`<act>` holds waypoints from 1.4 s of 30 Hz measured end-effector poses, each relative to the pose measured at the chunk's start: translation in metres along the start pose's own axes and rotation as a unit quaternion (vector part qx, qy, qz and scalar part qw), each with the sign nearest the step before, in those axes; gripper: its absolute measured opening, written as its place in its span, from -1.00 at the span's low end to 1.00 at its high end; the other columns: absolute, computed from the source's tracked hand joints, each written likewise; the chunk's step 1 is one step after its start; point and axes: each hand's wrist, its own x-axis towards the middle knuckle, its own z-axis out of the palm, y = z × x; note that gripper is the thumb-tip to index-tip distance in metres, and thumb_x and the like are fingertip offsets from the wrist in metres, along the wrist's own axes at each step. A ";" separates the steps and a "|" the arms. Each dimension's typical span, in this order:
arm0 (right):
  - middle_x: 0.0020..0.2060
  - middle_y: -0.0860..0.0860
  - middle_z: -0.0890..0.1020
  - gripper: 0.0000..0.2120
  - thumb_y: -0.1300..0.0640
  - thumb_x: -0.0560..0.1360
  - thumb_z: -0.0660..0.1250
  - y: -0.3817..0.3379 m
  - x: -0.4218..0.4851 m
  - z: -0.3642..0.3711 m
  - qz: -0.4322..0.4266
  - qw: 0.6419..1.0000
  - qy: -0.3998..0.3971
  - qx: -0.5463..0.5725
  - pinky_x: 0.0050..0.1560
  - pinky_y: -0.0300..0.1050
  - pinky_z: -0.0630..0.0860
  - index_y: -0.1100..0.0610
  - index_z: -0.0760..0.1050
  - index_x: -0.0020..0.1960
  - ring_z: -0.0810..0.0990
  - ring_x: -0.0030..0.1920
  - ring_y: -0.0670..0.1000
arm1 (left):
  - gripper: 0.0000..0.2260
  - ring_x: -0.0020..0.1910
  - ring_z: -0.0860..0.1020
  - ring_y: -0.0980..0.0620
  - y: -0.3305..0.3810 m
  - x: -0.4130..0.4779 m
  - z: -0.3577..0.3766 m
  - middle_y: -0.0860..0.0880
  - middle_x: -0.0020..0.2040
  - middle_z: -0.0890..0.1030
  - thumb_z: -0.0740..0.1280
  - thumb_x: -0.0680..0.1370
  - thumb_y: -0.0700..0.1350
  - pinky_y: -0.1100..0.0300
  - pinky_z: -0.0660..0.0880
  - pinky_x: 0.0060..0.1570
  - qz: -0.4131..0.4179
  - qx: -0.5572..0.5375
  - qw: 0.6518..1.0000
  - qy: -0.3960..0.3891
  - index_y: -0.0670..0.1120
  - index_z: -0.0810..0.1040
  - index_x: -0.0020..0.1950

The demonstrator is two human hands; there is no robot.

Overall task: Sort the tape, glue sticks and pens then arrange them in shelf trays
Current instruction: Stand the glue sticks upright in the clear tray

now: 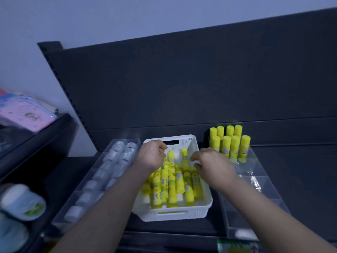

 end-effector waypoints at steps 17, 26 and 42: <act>0.16 -0.05 0.57 -0.67 0.07 0.55 0.24 -0.005 -0.006 -0.007 0.023 1.000 -0.009 -0.006 0.10 -0.10 0.39 -0.04 0.45 0.31 0.42 0.24 0.01 | -0.72 0.18 0.52 -0.18 -0.003 0.041 0.036 -0.18 0.15 0.57 0.30 0.53 -0.06 0.11 0.42 -0.03 -0.089 0.102 0.990 -0.037 -0.20 0.43 0.14; 0.13 -0.01 0.59 -0.68 0.14 0.53 0.24 -0.019 0.028 -0.003 0.021 1.000 -0.013 0.018 0.02 -0.07 0.45 -0.03 0.47 0.27 0.48 0.21 0.06 | -0.64 0.11 0.54 -0.21 0.001 0.048 0.027 -0.18 0.10 0.56 0.33 0.43 -0.18 0.10 0.43 -0.10 -0.101 0.087 0.990 -0.052 -0.19 0.33 0.18; 0.10 0.14 0.56 -0.57 0.10 0.42 0.37 -0.059 0.117 0.080 0.171 0.974 -0.132 0.069 -0.10 -0.11 0.40 0.18 0.31 0.20 0.54 0.13 0.17 | -0.76 -0.15 0.60 -0.03 -0.045 0.020 -0.020 0.02 -0.12 0.62 0.34 0.47 -0.13 0.01 0.52 -0.06 0.026 -0.111 0.992 0.047 0.02 0.41 0.10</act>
